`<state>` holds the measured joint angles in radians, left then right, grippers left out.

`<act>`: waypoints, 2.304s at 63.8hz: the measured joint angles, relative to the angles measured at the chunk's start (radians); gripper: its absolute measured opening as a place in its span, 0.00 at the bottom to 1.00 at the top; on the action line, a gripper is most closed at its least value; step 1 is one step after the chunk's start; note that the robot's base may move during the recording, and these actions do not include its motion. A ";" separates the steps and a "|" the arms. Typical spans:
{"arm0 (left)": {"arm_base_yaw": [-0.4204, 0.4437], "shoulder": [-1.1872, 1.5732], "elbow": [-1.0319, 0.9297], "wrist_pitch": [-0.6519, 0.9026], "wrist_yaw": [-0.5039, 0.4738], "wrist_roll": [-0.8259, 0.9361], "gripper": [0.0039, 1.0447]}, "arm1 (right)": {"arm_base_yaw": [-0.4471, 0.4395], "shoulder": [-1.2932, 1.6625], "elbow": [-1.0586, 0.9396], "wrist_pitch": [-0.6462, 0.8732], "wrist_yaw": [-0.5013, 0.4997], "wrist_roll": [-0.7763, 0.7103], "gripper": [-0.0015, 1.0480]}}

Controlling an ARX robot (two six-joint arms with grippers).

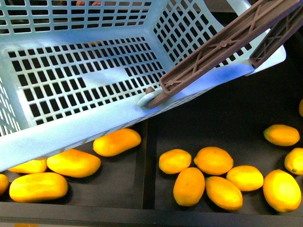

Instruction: Pick lemon and mango into basket

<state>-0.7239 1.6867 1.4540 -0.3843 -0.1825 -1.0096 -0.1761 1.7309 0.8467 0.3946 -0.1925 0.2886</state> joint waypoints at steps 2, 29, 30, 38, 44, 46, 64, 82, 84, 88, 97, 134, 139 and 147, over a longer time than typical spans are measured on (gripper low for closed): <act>0.000 0.000 0.000 0.000 0.000 0.000 0.05 | 0.027 -0.048 -0.004 -0.012 -0.004 0.000 0.76; 0.000 0.000 0.000 0.000 0.000 0.000 0.05 | 0.379 -0.209 0.042 -0.042 0.069 0.098 0.76; 0.000 0.000 0.000 0.000 0.000 0.000 0.05 | 0.387 -0.208 0.043 -0.042 0.070 0.098 0.76; 0.000 0.000 0.000 0.000 0.000 0.000 0.05 | 0.488 -0.183 0.049 -0.050 0.104 0.097 0.76; 0.000 0.000 0.000 0.000 -0.003 0.001 0.05 | 0.509 -0.167 0.048 -0.065 0.111 0.102 0.80; 0.000 0.000 0.000 0.000 -0.004 0.001 0.05 | 0.510 -0.166 0.047 -0.067 0.112 0.103 0.82; 0.000 0.000 -0.001 0.000 0.007 0.003 0.05 | 0.488 -0.186 0.022 -0.071 0.132 0.136 0.92; 0.000 0.000 -0.002 0.000 -0.004 0.000 0.05 | 0.323 -0.333 -0.125 0.117 0.312 0.008 0.82; 0.000 0.000 -0.002 0.000 -0.003 -0.001 0.05 | 0.296 -0.369 -0.210 0.272 0.316 -0.097 0.73; 0.000 0.000 -0.002 0.000 -0.004 0.000 0.05 | 0.286 -0.406 -0.285 0.362 0.308 -0.171 0.63; -0.002 0.000 -0.002 0.000 0.005 -0.002 0.05 | 0.272 -0.482 -0.409 0.417 0.282 -0.249 0.42; -0.001 0.000 -0.002 0.000 0.000 0.001 0.05 | 0.179 -0.811 -0.713 0.380 0.193 -0.283 0.02; -0.001 0.000 -0.002 0.000 0.001 0.000 0.05 | 0.179 -0.831 -0.725 0.375 0.193 -0.285 0.13; -0.001 0.000 -0.002 0.000 0.002 0.000 0.05 | 0.179 -0.835 -0.725 0.375 0.192 -0.285 0.33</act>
<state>-0.7246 1.6867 1.4517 -0.3843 -0.1810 -1.0092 0.0025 0.8963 0.1215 0.7700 -0.0002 0.0040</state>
